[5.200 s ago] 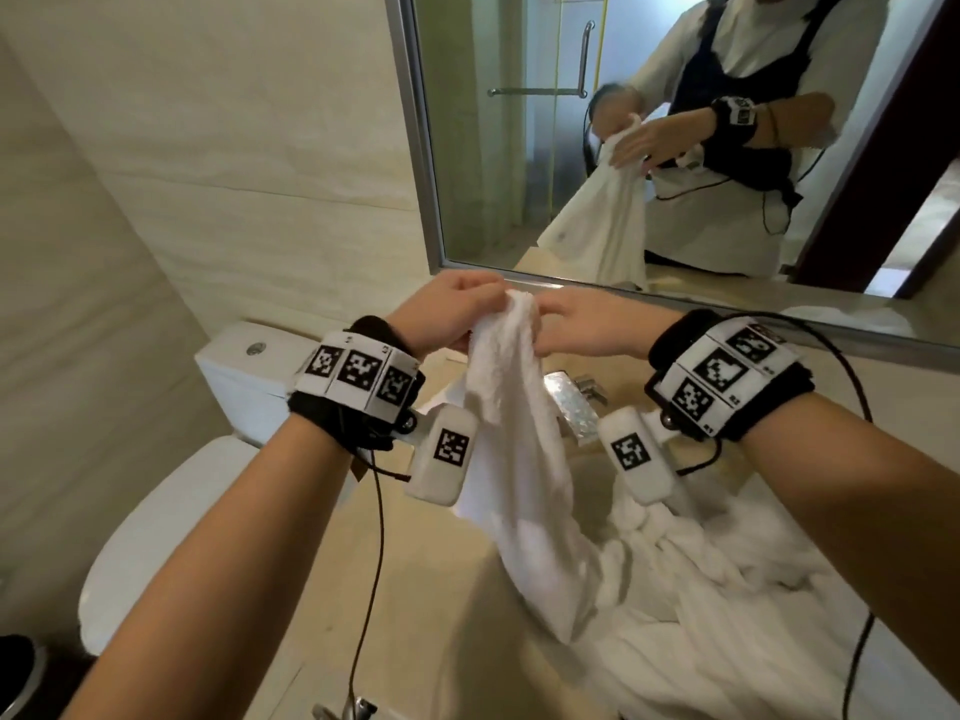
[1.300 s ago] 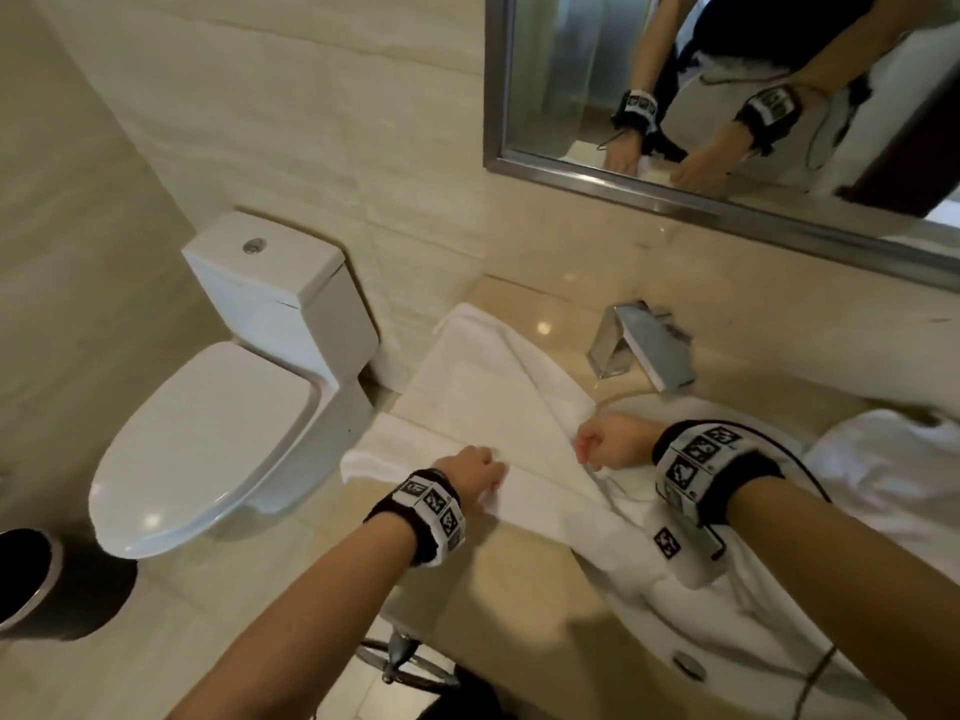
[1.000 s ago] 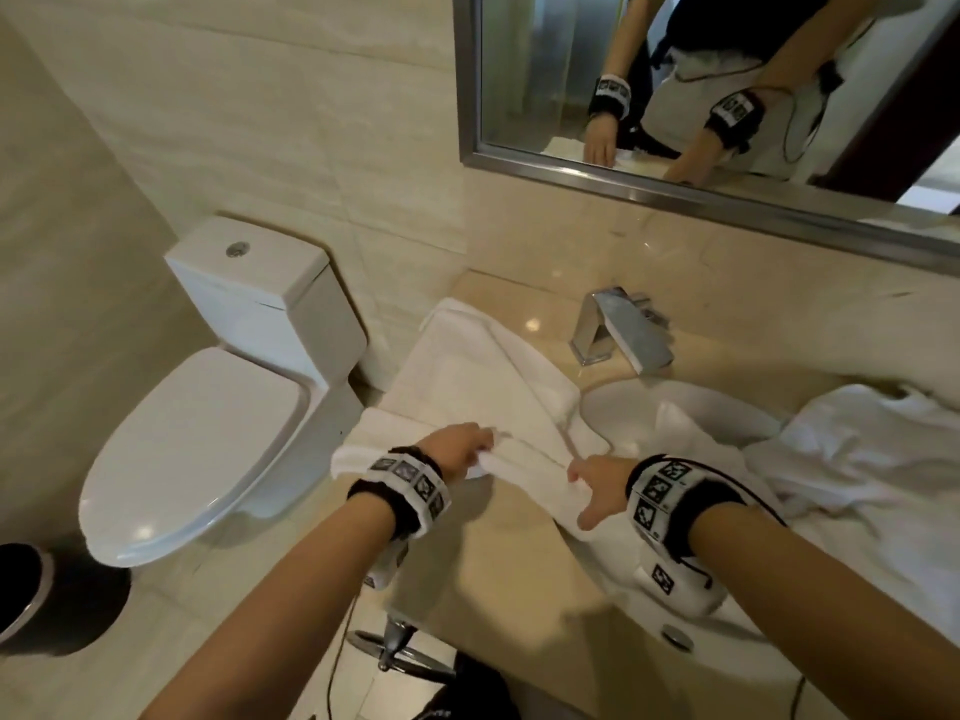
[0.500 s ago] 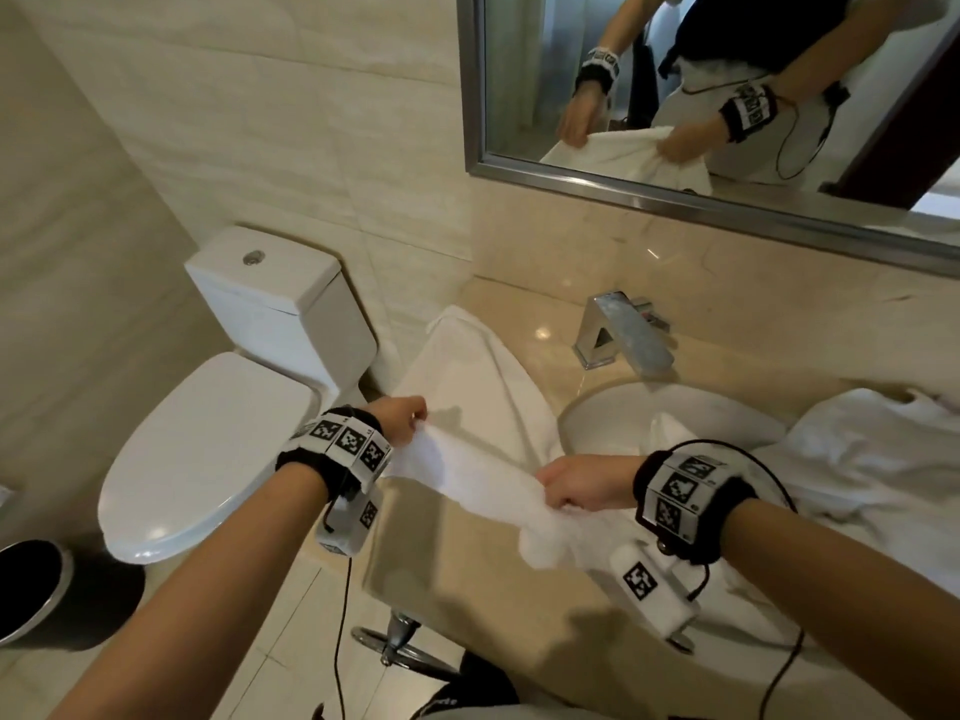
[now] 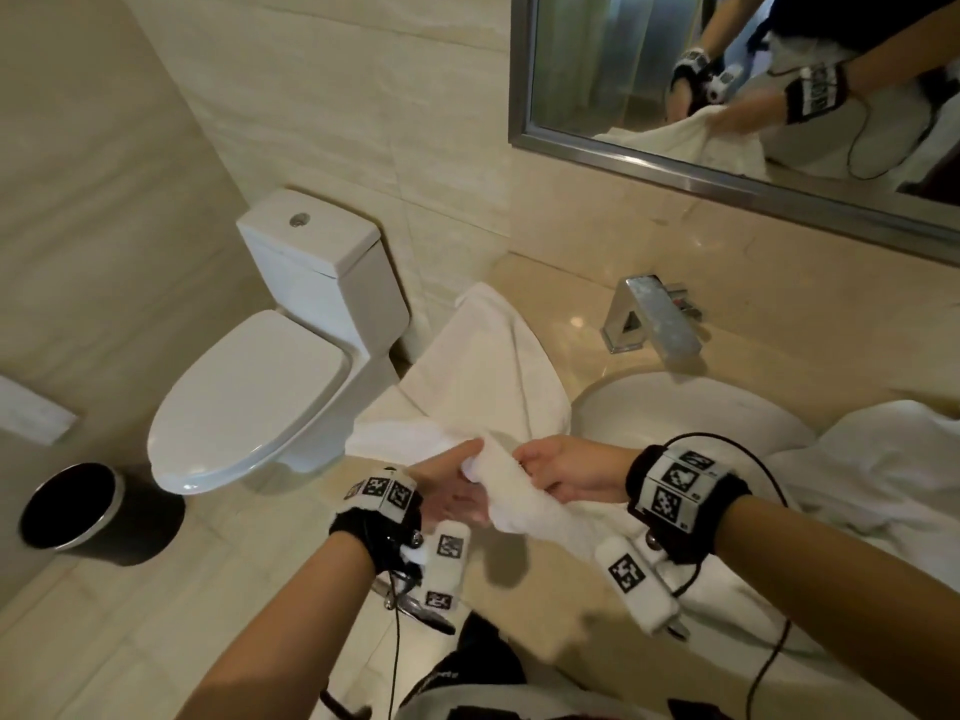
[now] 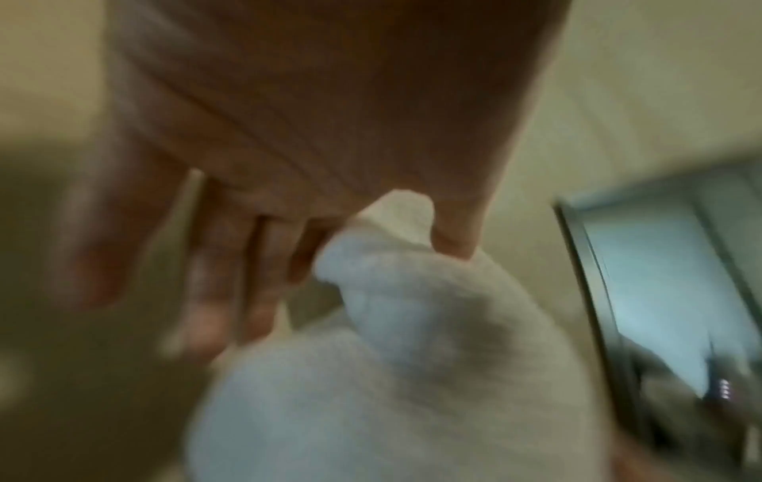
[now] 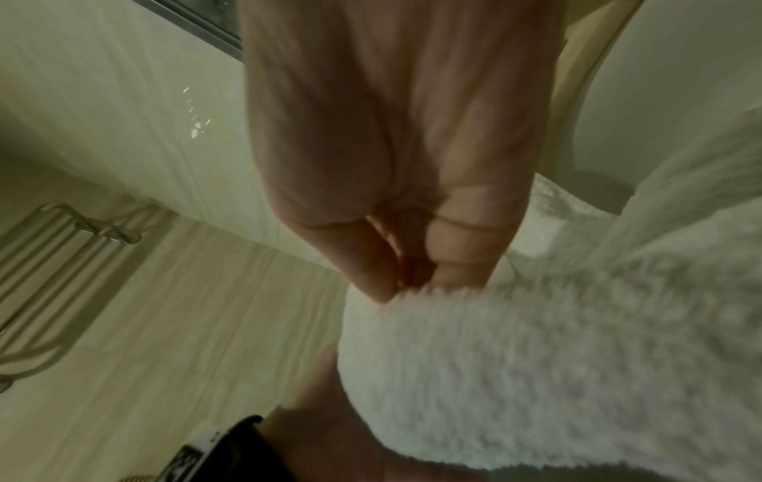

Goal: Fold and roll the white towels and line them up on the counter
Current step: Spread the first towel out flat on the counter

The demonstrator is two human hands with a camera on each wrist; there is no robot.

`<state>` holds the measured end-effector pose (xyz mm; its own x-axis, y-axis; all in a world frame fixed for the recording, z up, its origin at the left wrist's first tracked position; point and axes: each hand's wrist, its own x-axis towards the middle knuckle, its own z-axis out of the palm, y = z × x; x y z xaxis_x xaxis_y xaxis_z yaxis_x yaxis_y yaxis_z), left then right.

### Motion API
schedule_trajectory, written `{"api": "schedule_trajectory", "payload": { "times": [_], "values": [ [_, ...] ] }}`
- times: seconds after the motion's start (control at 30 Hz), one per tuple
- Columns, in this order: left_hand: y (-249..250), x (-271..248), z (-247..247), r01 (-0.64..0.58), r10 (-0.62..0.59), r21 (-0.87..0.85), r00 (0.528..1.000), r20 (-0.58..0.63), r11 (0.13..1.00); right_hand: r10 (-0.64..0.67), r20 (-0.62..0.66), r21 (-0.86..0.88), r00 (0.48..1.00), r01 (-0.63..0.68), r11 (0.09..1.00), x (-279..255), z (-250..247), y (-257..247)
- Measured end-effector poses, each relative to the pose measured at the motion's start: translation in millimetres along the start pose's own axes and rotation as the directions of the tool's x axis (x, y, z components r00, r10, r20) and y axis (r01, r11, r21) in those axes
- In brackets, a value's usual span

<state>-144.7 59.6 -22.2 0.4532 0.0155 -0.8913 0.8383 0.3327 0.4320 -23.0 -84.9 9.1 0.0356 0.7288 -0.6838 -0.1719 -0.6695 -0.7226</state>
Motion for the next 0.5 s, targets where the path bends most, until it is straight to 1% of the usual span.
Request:
{"api": "schedule_trajectory", "payload": {
  "times": [0.03, 0.07, 0.1, 0.13, 0.17, 0.2, 0.23, 0.3, 0.33, 0.4, 0.47, 0.5],
  "values": [
    [-1.7, 1.4, 4.1, -0.076, 0.073, -0.177, 0.997, -0.026, 0.981, 0.015, 0.05, -0.007, 0.999, -0.015, 1.0, 0.5, 1.2, 1.7],
    [-2.9, -0.1, 9.8, -0.133, 0.109, -0.354, 0.99, -0.086, 0.926, 0.029, 0.087, -0.021, 0.996, -0.027, 0.999, 1.1, 2.5, 3.5],
    [-3.7, -3.0, 15.6, -0.181, 0.125, -0.489, 0.982, -0.144, 0.853, 0.043, 0.095, -0.037, 0.995, -0.04, 0.999, 1.6, 2.9, 5.4],
    [-3.3, -4.5, 19.3, -0.213, 0.125, -0.567, 0.974, -0.19, 0.796, 0.053, 0.072, -0.048, 0.996, -0.05, 0.998, 1.6, 2.5, 6.8],
    [-3.1, -5.4, 21.0, -0.251, 0.124, -0.599, 0.961, -0.246, 0.76, 0.062, 0.011, -0.064, 0.998, -0.062, 0.996, 3.1, 0.6, 9.3],
    [-3.0, -7.7, 22.9, -0.275, 0.117, -0.595, 0.95, -0.291, 0.755, 0.066, -0.077, -0.082, 0.995, -0.072, 0.994, 5.8, -1.7, 12.6],
    [-3.3, -8.7, 22.4, -0.285, 0.113, -0.573, 0.942, -0.317, 0.768, 0.079, -0.176, -0.076, 0.981, -0.093, 0.993, 9.2, -6.0, 17.1],
    [-5.7, -9.9, 19.3, -0.268, 0.104, -0.543, 0.944, -0.314, 0.796, 0.124, -0.344, -0.03, 0.931, -0.143, 0.989, 14.5, -15.0, 26.3],
    [-8.8, -11.9, 17.3, -0.252, 0.094, -0.53, 0.947, -0.308, 0.81, 0.139, -0.388, -0.033, 0.911, -0.164, 0.986, 16.4, -19.8, 31.4],
    [-18.2, -17.4, 17.4, -0.218, 0.082, -0.456, 0.95, -0.3, 0.863, 0.16, -0.398, -0.143, 0.903, -0.233, 0.962, 19.4, -24.0, 42.5],
    [-29.4, -24.1, 20.8, -0.183, 0.095, -0.325, 0.959, -0.268, 0.928, 0.187, -0.4, -0.309, 0.897, -0.324, 0.894, 22.0, -22.7, 55.0],
    [-36.8, -27.0, 26.2, -0.125, 0.061, -0.242, 0.964, -0.259, 0.962, 0.199, -0.404, -0.382, 0.893, -0.362, 0.85, 23.3, -21.0, 60.6]
  ]
}}
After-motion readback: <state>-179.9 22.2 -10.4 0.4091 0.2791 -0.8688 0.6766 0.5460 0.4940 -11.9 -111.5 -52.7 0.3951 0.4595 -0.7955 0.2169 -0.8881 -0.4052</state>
